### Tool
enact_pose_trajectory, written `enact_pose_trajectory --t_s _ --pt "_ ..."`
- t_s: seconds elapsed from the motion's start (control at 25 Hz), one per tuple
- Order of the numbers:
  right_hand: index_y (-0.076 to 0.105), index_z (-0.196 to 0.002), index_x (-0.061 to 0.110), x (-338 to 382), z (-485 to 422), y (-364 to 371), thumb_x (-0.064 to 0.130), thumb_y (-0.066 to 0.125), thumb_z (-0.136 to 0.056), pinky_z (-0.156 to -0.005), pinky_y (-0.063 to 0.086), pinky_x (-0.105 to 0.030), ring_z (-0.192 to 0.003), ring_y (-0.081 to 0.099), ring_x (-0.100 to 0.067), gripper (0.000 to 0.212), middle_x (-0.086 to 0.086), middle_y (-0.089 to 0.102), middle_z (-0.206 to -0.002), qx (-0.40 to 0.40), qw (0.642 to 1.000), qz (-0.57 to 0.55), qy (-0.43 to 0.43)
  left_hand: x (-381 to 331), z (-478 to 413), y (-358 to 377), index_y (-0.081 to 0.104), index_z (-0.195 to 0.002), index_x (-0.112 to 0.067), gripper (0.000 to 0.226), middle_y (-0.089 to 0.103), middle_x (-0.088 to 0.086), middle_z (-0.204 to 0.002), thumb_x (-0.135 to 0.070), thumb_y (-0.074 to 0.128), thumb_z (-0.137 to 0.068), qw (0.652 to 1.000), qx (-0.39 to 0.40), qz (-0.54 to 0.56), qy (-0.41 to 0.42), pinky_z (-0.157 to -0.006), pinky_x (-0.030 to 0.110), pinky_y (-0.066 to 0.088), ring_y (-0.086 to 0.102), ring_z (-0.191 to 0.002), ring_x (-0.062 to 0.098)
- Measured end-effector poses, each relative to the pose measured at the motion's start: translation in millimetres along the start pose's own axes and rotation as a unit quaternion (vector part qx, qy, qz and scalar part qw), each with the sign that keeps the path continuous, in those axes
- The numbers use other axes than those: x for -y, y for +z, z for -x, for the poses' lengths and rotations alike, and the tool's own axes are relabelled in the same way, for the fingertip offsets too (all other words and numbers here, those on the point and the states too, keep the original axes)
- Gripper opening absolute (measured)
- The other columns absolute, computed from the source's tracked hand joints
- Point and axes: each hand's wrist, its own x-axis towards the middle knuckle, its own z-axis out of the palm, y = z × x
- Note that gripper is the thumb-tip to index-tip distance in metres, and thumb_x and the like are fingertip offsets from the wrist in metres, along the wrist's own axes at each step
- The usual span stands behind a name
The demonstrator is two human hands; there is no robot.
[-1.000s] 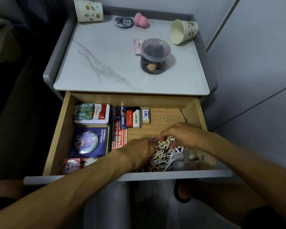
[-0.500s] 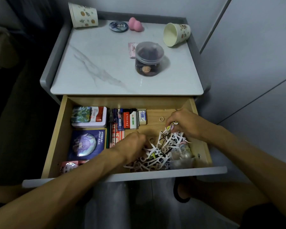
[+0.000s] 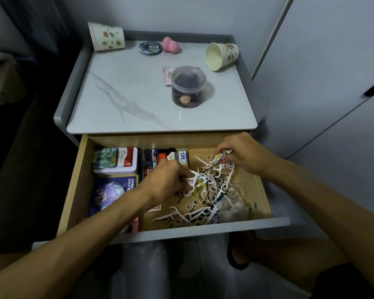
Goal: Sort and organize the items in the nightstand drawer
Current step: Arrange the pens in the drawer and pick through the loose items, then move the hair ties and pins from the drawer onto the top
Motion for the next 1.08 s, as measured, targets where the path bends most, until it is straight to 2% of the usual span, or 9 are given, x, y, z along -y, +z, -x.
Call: enact_pose_trajectory --t_s 0.12,0.2,0.36,0.48,0.56,0.72,0.8,0.92,1.08 --pt "0.076 -0.101 0.007 5.8 -0.4 -8.2 0.003 0.076 -0.08 -0.076 0.045 -0.02 -0.079 0.059 -0.007 0.022 -0.005 0.072 -0.093 -0.005 1.0 -0.011 0.007 -4.6 3.4 -8.9 0.077 -0.081 -0.01 0.011 0.072 -0.005 -0.071 0.0 0.075 -0.081 0.998 -0.013 0.052 -0.018 -0.064 0.026 0.06 0.07 -0.06 0.008" --pt "0.076 -0.098 0.008 9.6 -1.3 -13.3 0.003 0.077 -0.079 -0.076 0.046 -0.02 -0.078 0.06 -0.007 0.02 -0.004 0.072 -0.091 0.001 1.0 -0.013 0.009 -3.7 4.9 -13.4 0.077 -0.081 -0.007 0.01 0.072 -0.003 -0.068 0.002 0.075 -0.08 0.996 -0.026 0.077 -0.031 -0.062 0.03 0.061 0.071 -0.058 0.013" --pt "0.077 -0.097 0.01 18.8 -2.6 -17.9 0.005 0.079 -0.078 -0.074 0.043 -0.016 -0.078 0.061 -0.006 0.02 -0.002 0.072 -0.089 0.007 1.0 -0.003 0.009 -4.1 9.4 -22.5 0.077 -0.081 -0.005 0.008 0.07 -0.011 -0.061 0.003 0.076 -0.079 0.991 -0.044 0.115 -0.05 -0.063 0.035 0.062 0.072 -0.062 0.022" --pt "0.077 -0.097 0.014 27.2 -4.6 -27.5 0.009 0.08 -0.077 -0.069 0.039 -0.008 -0.077 0.06 -0.003 0.02 0.003 0.071 -0.086 -0.01 1.0 -0.012 0.016 -7.8 15.0 -36.7 0.075 -0.072 -0.005 0.01 0.072 0.002 -0.063 0.002 0.076 -0.078 0.988 -0.048 0.14 -0.048 -0.063 0.033 0.061 0.073 -0.064 0.024" --pt "0.077 -0.096 0.018 35.6 -8.3 -37.9 0.011 0.081 -0.077 -0.067 0.038 -0.008 -0.076 0.059 -0.002 0.021 0.003 0.072 -0.087 -0.025 0.999 -0.023 0.016 -9.9 20.8 -51.1 0.074 -0.078 0.001 0.002 0.073 0.013 -0.07 0.001 0.076 -0.079 0.986 -0.059 0.152 -0.042 -0.063 0.031 0.06 0.073 -0.067 0.026" --pt "0.076 -0.102 0.016 71.5 -28.8 -62.6 0.006 0.078 -0.08 -0.062 0.04 -0.002 -0.07 0.059 0.006 0.024 0.007 0.068 -0.085 -0.048 0.998 -0.041 0.0 -7.1 35.2 -93.2 0.077 -0.078 -0.006 0.005 0.074 0.011 -0.074 -0.002 0.076 -0.078 0.974 -0.096 0.198 -0.06 -0.068 0.034 0.061 0.072 -0.069 0.023" --pt "0.076 -0.103 0.014 95.7 -47.7 -76.0 0.006 0.077 -0.081 -0.065 0.047 -0.009 -0.073 0.06 0.003 0.024 0.007 0.065 -0.085 -0.059 0.997 -0.036 -0.032 -1.5 39.4 -116.7 0.075 -0.074 -0.003 0.005 0.072 0.016 -0.071 0.0 0.075 -0.078 0.963 -0.118 0.233 -0.072 -0.065 0.031 0.06 0.07 -0.066 0.024" --pt "0.076 -0.091 0.015 127.2 -91.4 -92.0 0.002 0.075 -0.078 -0.064 0.05 -0.02 -0.076 0.064 -0.009 0.018 0.004 0.069 -0.081 -0.06 0.995 0.005 -0.08 11.7 44.0 -152.4 0.072 -0.082 0.007 0.003 0.071 0.022 -0.075 0.006 0.07 -0.08 0.942 -0.171 0.275 -0.092 -0.062 0.026 0.059 0.069 -0.065 0.025" --pt "0.074 -0.087 0.006 139.9 -167.3 -90.1 0.001 0.074 -0.077 -0.063 0.049 -0.029 -0.068 0.064 -0.016 0.011 -0.007 0.072 -0.077 -0.001 0.995 0.057 -0.086 42.1 34.1 -189.9 0.071 -0.088 0.007 0.008 0.07 0.026 -0.082 0.005 0.07 -0.081 0.916 -0.22 0.303 -0.146 -0.059 0.024 0.059 0.071 -0.063 0.025"
